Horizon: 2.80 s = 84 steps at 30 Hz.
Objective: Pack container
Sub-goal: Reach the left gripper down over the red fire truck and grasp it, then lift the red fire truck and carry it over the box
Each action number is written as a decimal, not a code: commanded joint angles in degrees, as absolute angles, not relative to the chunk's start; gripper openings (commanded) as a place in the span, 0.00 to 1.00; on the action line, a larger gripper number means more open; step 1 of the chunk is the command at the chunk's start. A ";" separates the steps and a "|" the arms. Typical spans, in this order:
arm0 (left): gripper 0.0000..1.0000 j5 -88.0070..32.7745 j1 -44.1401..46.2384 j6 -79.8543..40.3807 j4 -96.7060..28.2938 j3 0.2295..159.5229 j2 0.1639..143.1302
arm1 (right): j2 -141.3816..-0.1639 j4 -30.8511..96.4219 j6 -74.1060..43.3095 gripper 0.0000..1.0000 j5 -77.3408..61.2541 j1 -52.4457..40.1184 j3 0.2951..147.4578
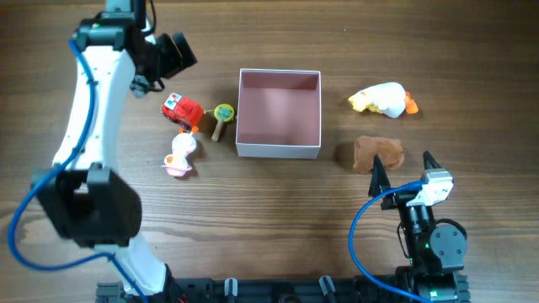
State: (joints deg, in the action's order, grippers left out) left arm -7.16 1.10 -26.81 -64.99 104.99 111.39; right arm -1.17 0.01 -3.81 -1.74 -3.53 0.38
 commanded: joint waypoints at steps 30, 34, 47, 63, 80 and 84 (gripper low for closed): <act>0.70 -3.95 2.68 -45.67 -60.64 95.61 123.13 | -0.80 -0.16 -4.64 1.00 -2.68 -3.29 0.30; 0.58 -3.95 2.68 -45.56 -60.84 95.61 123.13 | -0.80 -0.16 -4.64 1.00 -2.68 -3.29 0.30; 0.37 0.49 2.74 -45.45 -61.73 95.55 123.13 | -0.80 -0.16 -4.64 1.00 -2.68 -3.29 0.30; 0.26 2.68 2.74 -34.50 -62.59 100.01 113.89 | -0.80 -0.16 -4.64 0.99 -2.68 -3.29 0.30; 0.20 2.07 22.06 -28.67 -57.34 100.01 100.25 | -0.80 -0.14 -4.64 0.99 -2.68 -3.29 0.30; 0.19 3.97 28.58 -28.67 -53.43 99.98 100.25 | -0.80 -0.16 -4.64 0.99 -2.68 -3.29 0.30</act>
State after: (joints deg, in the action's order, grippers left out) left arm 1.91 25.17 -30.20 -55.64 98.96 102.00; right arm -1.17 0.01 -3.81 -1.74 -3.53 0.38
